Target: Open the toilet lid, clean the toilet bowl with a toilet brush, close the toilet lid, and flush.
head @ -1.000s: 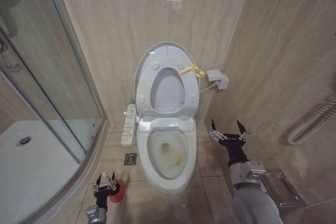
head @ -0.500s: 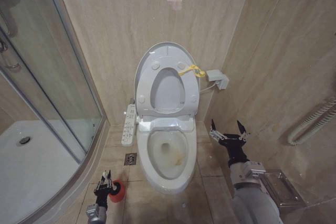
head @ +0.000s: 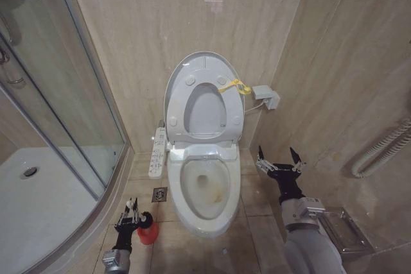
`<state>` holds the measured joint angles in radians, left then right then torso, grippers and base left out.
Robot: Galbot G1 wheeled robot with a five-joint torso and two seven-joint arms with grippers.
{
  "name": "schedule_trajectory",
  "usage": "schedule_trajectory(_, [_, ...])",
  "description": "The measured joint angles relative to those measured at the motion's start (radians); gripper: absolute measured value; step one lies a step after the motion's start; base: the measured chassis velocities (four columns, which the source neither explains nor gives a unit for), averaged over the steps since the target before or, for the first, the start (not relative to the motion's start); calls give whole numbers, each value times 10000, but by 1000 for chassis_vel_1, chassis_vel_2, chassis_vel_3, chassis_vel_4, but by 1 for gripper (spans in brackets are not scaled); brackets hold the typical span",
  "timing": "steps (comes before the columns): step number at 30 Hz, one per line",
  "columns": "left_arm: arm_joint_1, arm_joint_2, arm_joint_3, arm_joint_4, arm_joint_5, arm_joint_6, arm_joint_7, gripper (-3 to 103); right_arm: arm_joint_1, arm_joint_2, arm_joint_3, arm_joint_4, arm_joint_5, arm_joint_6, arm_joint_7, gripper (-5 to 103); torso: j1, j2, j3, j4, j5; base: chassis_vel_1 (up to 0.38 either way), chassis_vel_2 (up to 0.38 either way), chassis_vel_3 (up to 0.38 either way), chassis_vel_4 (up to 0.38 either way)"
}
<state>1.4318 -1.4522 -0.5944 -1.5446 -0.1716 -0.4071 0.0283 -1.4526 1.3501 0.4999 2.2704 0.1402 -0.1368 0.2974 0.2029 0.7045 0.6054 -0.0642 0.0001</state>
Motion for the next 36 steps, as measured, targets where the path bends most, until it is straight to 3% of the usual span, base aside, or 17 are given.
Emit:
schedule_trajectory(6, [1098,82,22,-1654,5,134,-23,20,0,0,-1,0,0,0,-1,100,0,0,0,1,-1,0,0,0,0])
schedule_trajectory(10, [2347,276,103,-3596,-23,226,-35,20,0,0,0,0,0,0,-1,100,-1,1,-1,0,-1,0,0,0,0])
schedule_trajectory(17, [3617,535,18,-5353,238,104,-306,20,0,0,0,0,0,0,0,100,-1,1,-1,4,-1,0,0,0,0])
schedule_trajectory(30, [4270,882,38,-8205,219,616,-365,20,0,0,0,0,0,0,0,100,-1,1,0,2,0,0,0,0,0])
schedule_trajectory(36, [3813,1371,188,-8558,-298,676,221,20,0,0,0,0,0,0,-1,100,0,1,0,1,-1,0,0,0,0])
